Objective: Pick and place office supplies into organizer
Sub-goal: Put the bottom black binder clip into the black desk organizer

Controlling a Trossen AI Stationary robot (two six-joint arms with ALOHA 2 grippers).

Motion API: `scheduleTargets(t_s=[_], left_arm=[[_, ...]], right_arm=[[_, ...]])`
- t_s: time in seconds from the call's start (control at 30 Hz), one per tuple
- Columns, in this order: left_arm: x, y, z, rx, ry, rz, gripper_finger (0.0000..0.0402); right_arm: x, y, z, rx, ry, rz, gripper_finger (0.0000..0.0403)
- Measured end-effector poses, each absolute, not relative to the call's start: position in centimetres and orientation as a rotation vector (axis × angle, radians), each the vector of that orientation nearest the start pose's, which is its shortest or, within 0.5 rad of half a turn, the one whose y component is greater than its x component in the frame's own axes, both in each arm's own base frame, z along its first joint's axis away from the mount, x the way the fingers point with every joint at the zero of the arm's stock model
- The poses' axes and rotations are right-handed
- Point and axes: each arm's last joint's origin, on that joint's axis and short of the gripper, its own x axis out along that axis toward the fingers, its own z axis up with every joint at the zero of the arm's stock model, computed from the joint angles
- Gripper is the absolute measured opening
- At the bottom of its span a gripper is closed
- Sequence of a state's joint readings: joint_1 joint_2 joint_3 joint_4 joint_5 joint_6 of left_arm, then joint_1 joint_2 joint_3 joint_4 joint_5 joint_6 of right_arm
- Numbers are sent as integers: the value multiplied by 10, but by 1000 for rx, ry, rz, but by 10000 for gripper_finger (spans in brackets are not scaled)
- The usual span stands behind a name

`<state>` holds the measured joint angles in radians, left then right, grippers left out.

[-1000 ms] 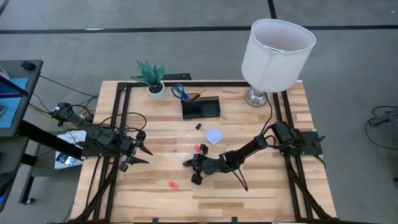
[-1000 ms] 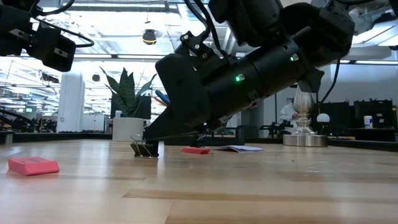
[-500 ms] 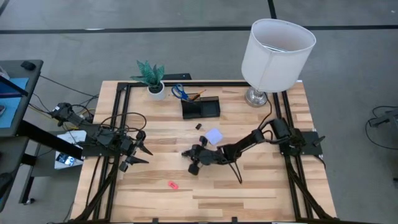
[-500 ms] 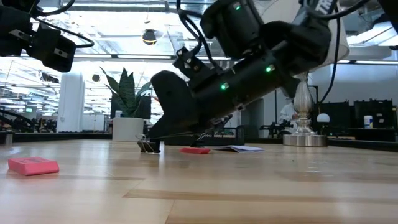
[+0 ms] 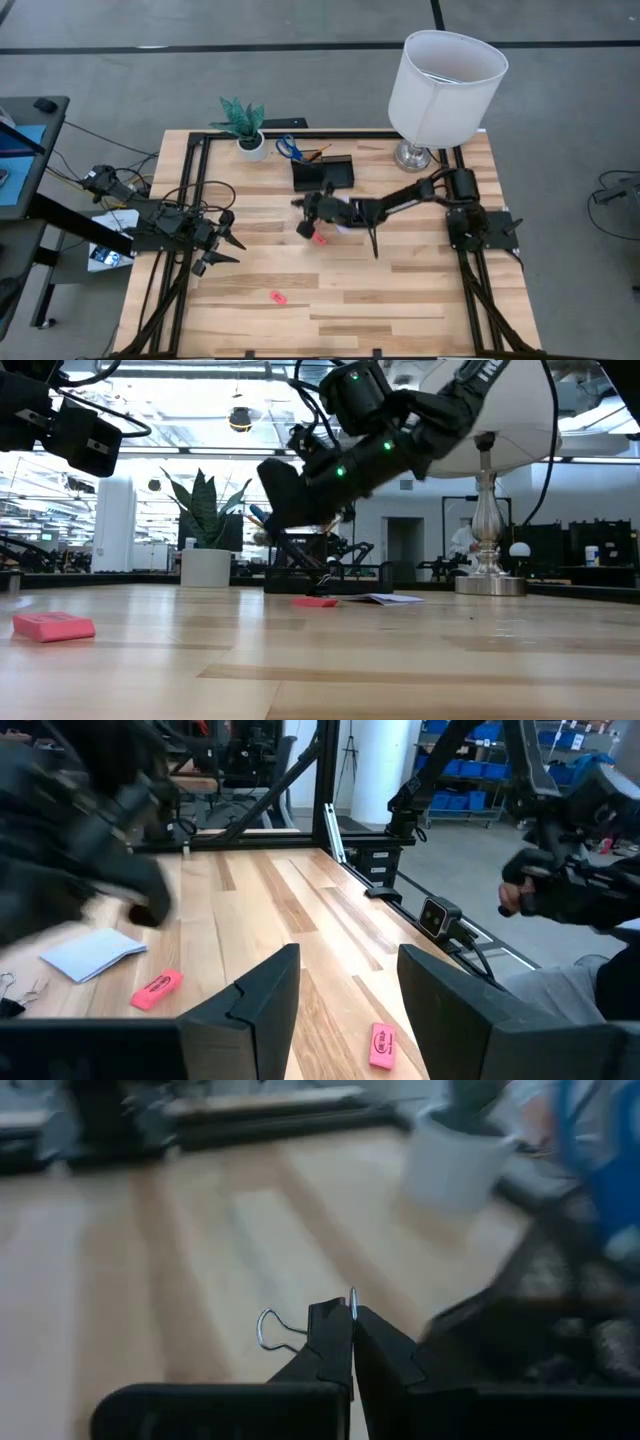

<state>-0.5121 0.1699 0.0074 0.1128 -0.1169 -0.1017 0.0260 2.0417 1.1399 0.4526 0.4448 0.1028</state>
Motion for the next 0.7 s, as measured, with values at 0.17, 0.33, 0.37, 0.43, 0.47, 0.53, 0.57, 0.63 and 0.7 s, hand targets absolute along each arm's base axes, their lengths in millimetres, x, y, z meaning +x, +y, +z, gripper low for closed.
scheduleTargets(t_s=[0.17, 0.33, 0.37, 0.43, 0.47, 0.53, 0.57, 0.63, 0.7], left_arm=[[95, -50, 163, -84, 71, -392, 163], [96, -50, 163, -84, 70, -392, 163], [96, -50, 163, -84, 70, -392, 163], [96, -50, 163, -84, 70, -392, 163], [96, -50, 163, -84, 70, -392, 163], [96, -50, 163, -84, 70, -392, 163], [96, -50, 163, -84, 70, -392, 163], [96, -50, 163, -84, 70, -391, 163], [96, -50, 163, -84, 70, -391, 163]], right_arm=[[425, -37, 160, -19, 467, -463, 1], [424, -68, 163, 3, 527, -451, 0], [423, -73, 162, 7, 541, -453, 0], [421, -81, 160, 16, 561, -459, 0], [420, -84, 159, 19, 572, -463, 0], [418, -89, 158, 28, 587, -454, 0], [418, -91, 158, 33, 593, -451, 0], [416, -94, 157, 36, 605, -454, 0], [416, -94, 156, 37, 614, -452, 4]])
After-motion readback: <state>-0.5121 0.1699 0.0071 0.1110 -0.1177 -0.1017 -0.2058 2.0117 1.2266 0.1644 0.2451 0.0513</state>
